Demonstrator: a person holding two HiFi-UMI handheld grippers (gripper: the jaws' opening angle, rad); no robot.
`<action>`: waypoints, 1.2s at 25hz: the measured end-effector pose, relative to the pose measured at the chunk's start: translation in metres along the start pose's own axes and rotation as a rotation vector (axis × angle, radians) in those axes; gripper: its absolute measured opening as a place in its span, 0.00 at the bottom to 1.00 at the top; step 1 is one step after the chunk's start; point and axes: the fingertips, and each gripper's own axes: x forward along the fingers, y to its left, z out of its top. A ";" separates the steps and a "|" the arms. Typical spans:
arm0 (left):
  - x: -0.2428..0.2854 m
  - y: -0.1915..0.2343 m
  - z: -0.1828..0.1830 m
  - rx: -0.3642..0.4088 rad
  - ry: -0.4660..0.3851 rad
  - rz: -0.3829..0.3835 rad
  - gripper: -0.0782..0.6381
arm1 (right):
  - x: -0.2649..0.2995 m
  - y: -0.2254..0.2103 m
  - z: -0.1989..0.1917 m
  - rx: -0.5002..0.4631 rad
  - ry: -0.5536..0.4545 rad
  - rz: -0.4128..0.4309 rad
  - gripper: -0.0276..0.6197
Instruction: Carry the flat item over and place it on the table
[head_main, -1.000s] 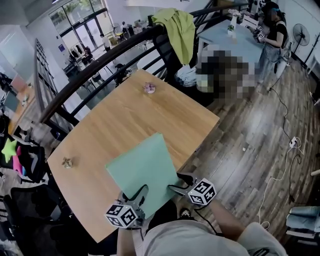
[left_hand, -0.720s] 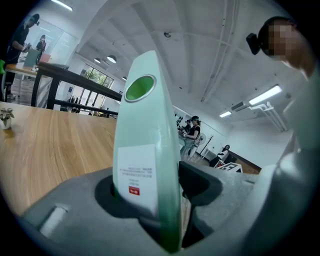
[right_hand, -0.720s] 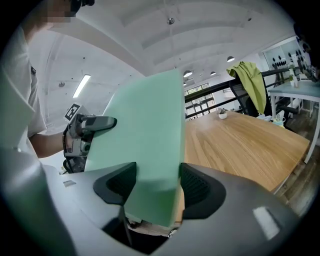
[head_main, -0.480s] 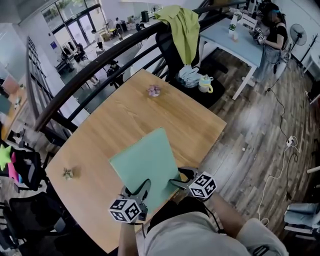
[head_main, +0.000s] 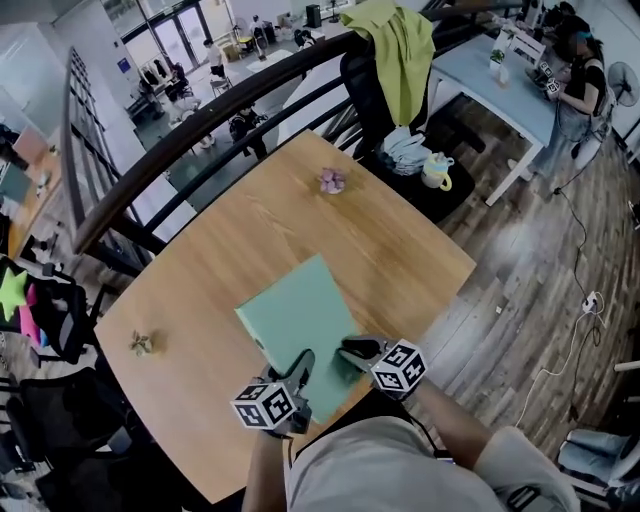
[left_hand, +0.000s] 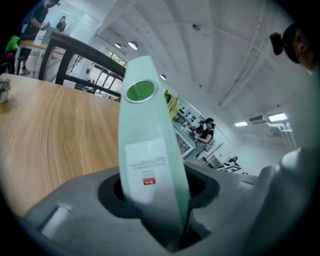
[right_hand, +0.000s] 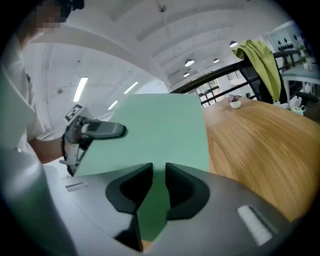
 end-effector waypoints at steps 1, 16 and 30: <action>0.007 0.007 -0.001 -0.040 0.003 0.033 0.40 | 0.008 -0.001 0.004 -0.006 -0.001 0.001 0.14; 0.039 0.053 0.000 -0.254 0.041 0.116 0.44 | 0.035 -0.056 0.015 -0.127 0.165 0.072 0.35; 0.049 0.058 0.011 -0.326 0.096 0.059 0.52 | 0.034 -0.096 -0.001 0.211 0.204 0.110 0.48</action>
